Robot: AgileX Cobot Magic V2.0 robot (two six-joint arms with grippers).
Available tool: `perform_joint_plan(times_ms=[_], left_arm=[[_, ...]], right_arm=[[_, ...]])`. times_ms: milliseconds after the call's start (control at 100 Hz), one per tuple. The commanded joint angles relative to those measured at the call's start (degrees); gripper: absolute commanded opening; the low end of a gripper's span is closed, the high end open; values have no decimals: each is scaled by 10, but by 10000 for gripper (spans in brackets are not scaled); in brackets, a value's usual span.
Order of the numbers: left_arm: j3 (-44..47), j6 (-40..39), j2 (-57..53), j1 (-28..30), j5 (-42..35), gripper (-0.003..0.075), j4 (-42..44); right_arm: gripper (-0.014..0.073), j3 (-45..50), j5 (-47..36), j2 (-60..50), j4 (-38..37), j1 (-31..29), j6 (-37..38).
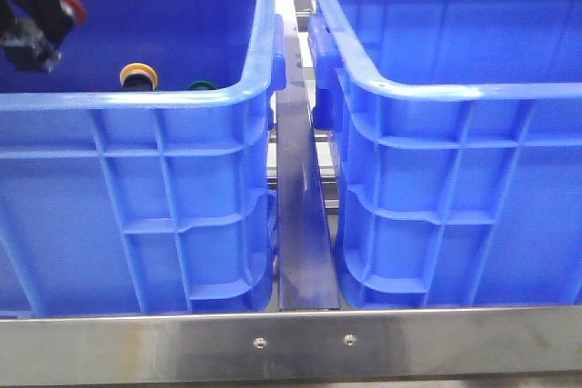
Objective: Pick red and yellow buttons and place in box
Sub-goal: 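Grasp the red-capped button with the left gripper and lift it, then move the red button toward the right gripper and hand it over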
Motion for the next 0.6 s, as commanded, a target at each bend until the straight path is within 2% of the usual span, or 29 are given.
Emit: perform_joint_plan(times_ms=[0,270,590], left_arm=[[18,-1,-69,-18,-40,119,-9],[106,-1,-180,-96,-108,116,-20],[113,0,-205,-237,-157,116,-21]], right_arm=[[-68,3,-44,-10,-4,0,1],[-68,3,-44,-10,-4,0,1],[-68,3,-44,-10,-4,0,1]])
